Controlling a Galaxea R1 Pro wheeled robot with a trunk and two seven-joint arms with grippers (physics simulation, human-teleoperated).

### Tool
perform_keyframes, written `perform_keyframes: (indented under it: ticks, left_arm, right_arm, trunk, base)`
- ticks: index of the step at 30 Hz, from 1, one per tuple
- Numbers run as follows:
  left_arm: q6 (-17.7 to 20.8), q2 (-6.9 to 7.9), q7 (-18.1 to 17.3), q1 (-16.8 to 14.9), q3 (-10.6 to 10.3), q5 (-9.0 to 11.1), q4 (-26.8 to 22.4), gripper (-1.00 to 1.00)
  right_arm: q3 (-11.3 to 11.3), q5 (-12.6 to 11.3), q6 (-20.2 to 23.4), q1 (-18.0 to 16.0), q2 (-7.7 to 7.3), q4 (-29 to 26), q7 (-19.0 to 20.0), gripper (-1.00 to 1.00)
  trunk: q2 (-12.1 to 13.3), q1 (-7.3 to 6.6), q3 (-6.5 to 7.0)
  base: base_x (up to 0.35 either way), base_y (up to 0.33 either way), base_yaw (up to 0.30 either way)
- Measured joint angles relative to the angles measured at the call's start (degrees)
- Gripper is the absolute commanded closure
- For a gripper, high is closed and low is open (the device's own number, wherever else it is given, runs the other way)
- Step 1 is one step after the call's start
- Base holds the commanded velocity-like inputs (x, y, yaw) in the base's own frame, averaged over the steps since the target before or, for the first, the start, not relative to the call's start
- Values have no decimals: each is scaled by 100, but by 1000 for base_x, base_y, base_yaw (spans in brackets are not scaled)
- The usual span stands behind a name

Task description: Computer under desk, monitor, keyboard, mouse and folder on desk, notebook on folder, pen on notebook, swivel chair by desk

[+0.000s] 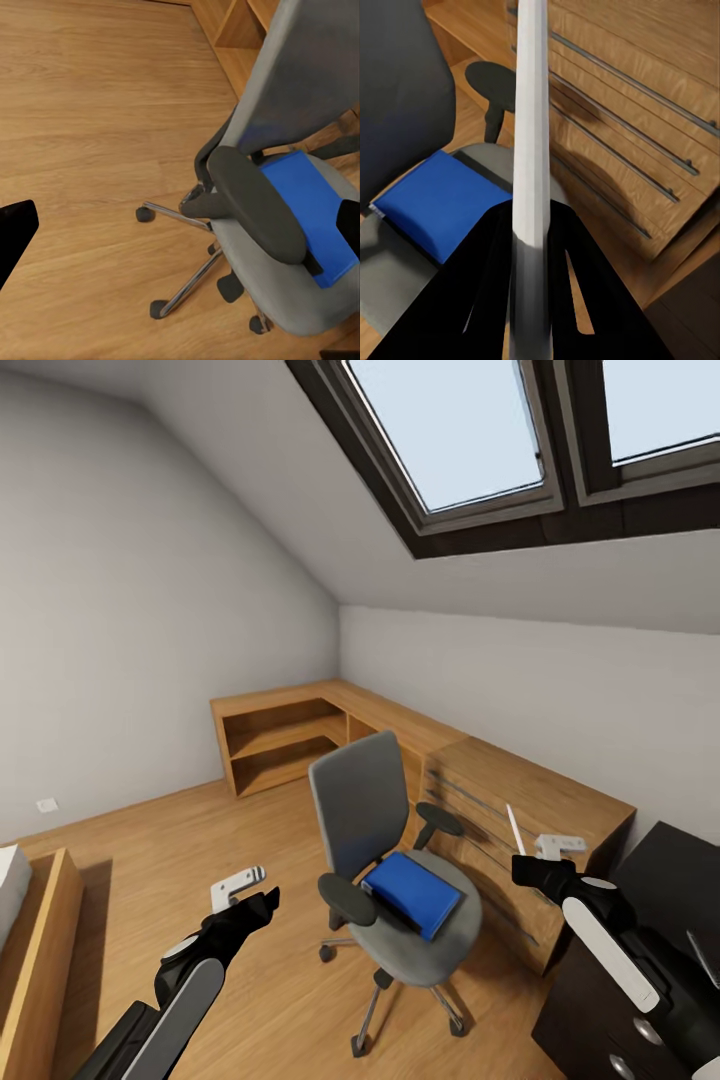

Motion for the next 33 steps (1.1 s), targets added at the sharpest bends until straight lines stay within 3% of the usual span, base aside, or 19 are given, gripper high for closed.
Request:
perform_keyframes:
  ticks: [8, 14, 17, 19, 21, 25, 33]
  left_arm:
    - [5, 0, 0, 2, -95, -7, 7, -100]
    - [6, -1, 1, -1, -240, -9, 34, -100]
    - [6, -2, 3, -1, -257, -9, 42, -100]
    - [6, -1, 2, -1, -261, -9, 47, -100]
    - [6, -1, -4, -1, -264, -4, 54, -100]
    - [6, -1, -7, -1, -294, -6, 60, -100]
    - [-2, 0, 27, -1, -590, -14, 64, -100]
  right_arm:
    - [-8, -1, -1, 0, 0, 6, 0, 100]
    - [-59, -2, -26, 2, -1, 149, 0, 100]
    - [-129, -2, -25, 2, 3, 217, 0, 100]
    - [-237, 0, -21, 2, 5, 287, 0, 100]
    - [-533, 6, -12, 1, 6, 457, -1, 100]
    - [-797, -5, 8, 1, 11, 591, 4, 100]
    - [-946, -9, 33, 1, 11, 665, 6, 100]
  trunk:
    - [321, -176, 144]
    - [563, -308, 252]
    - [565, -309, 253]
    - [565, -309, 253]
    - [565, -309, 253]
    - [565, -309, 253]
    - [564, -310, 253]
  base:
    - [0, 0, -18]
    - [0, 0, -242]
    - [0, 0, -265]
    - [11, 0, -266]
    - [28, 0, -267]
    - [14, 0, -267]
    - [75, -69, -267]
